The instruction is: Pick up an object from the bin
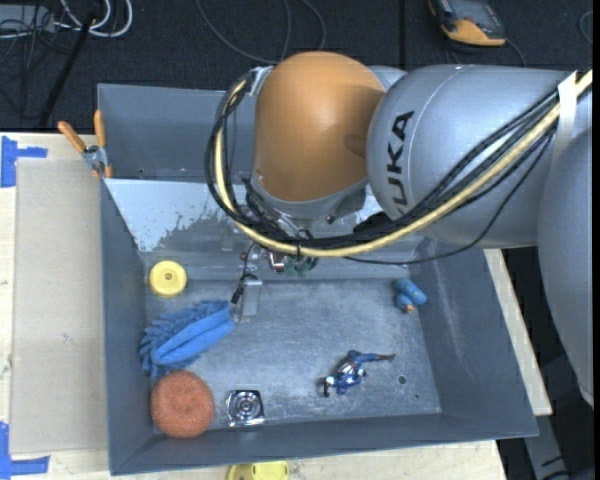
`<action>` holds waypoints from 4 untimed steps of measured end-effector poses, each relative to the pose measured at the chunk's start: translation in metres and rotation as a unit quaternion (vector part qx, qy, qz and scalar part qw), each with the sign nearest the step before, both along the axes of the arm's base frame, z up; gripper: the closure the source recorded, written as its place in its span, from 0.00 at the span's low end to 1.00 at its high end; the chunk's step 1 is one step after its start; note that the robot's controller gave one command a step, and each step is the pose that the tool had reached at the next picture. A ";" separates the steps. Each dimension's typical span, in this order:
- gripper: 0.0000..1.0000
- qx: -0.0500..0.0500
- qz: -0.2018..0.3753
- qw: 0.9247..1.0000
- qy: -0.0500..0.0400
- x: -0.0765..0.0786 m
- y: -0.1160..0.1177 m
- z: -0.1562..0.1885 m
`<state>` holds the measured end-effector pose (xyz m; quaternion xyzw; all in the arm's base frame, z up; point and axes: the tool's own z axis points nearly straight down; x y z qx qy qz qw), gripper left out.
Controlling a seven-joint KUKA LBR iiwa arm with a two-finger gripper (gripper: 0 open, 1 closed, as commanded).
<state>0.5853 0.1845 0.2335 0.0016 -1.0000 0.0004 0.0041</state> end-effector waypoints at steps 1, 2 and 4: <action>0.00 0.001 -0.002 1.000 -0.004 0.001 -0.001 0.005; 0.00 0.001 0.029 1.000 -0.007 -0.004 0.009 -0.036; 1.00 0.000 0.055 0.999 -0.003 -0.040 0.022 -0.107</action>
Offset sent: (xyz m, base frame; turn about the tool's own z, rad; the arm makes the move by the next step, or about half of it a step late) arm -0.0152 0.0264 -0.1045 -0.1546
